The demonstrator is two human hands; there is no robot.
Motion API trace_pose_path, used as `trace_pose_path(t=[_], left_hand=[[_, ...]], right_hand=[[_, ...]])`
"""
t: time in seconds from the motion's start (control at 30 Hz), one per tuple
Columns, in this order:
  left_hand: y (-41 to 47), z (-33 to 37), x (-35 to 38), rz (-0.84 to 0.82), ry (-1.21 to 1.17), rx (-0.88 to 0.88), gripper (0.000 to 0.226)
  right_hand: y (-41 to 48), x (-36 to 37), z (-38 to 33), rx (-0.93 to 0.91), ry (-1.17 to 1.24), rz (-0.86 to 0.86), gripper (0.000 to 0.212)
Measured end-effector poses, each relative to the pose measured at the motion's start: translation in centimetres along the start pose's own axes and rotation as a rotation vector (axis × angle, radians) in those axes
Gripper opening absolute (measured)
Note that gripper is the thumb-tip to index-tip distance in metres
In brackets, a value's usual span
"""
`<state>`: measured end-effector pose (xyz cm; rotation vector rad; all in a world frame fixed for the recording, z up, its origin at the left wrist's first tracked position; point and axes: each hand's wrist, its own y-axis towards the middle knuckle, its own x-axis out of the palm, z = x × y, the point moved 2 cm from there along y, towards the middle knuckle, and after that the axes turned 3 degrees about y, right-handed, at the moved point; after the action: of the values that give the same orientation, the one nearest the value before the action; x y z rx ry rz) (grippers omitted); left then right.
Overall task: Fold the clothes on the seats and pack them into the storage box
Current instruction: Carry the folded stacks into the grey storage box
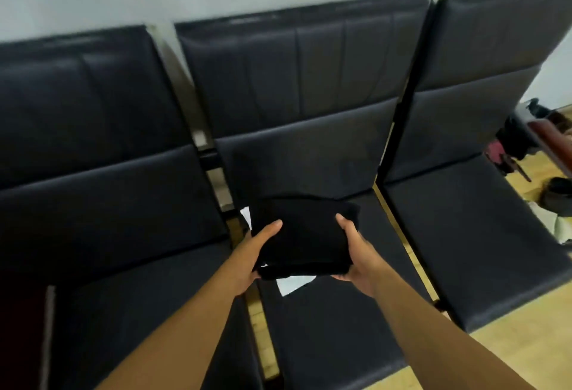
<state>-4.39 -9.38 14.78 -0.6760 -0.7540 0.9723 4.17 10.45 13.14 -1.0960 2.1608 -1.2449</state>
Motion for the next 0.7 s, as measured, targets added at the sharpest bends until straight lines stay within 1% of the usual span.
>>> trace_pose_path(t=[0.1, 0.2, 0.23, 0.37, 0.47, 0.6, 0.7], left_hand=[[-8.0, 2.7, -4.2, -0.002, -0.002, 0.071, 0.057], [-17.4, 5.6, -9.5, -0.017, 0.030, 0.129, 0.057], [-19.1, 6.3, -10.6, -0.018, 0.039, 0.139, 0.055], [-31.0, 8.9, -18.8, 0.010, 0.045, 0.222, 0.050], [-37.9, 10.7, -24.3, 0.047, 0.023, 0.291, 0.057], [-46.1, 13.2, -30.5, 0.124, -0.009, 0.384, 0.050], [-52.3, 14.2, -35.9, 0.195, -0.015, 0.461, 0.049]], right_hand=[[-7.7, 5.3, -0.5, -0.064, -0.014, -0.034, 0.066], [-16.4, 11.6, -0.7, -0.118, -0.036, -0.052, 0.084], [-18.3, 13.0, -0.7, -0.123, -0.036, -0.072, 0.086], [-29.2, 22.5, 1.3, -0.201, -0.040, -0.130, 0.069], [-35.2, 29.1, 1.9, -0.250, -0.050, -0.161, 0.070], [-41.0, 37.4, 1.9, -0.330, -0.070, -0.255, 0.065], [-44.6, 44.3, 2.4, -0.380, -0.145, -0.371, 0.070]])
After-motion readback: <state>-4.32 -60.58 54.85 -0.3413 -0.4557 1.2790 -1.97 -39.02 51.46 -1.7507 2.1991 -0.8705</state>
